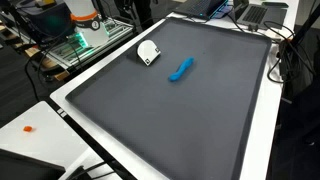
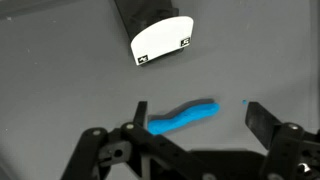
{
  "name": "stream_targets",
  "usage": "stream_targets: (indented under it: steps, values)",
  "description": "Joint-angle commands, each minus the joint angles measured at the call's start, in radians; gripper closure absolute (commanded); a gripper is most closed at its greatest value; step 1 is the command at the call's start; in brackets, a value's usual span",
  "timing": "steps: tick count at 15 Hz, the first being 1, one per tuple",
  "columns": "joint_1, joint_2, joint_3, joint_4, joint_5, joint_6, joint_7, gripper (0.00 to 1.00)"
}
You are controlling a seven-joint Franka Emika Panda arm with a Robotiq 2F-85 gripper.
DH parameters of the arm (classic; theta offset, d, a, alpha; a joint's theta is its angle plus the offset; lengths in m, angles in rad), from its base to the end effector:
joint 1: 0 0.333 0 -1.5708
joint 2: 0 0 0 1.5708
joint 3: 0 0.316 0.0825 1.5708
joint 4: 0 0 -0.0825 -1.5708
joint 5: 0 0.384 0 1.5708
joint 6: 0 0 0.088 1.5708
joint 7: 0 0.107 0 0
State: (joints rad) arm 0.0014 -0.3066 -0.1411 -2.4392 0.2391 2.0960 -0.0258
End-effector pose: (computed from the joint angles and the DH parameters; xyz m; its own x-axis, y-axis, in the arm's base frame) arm 0.4344 -0.0501 0.4146 0.9736 -0.2229 -0.0503 -0.2284 -0.9429 -0.2425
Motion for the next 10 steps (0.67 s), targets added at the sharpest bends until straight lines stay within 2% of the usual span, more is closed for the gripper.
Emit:
stream_targets:
  steps: [1,3,10]
  values:
    - [-0.020,0.001,0.019,0.002,0.006,-0.003,-0.005,0.00]
    - [-0.021,-0.007,0.032,-0.010,0.004,0.005,0.037,0.00]
    - [-0.049,-0.095,0.154,-0.184,0.016,0.131,0.498,0.00]
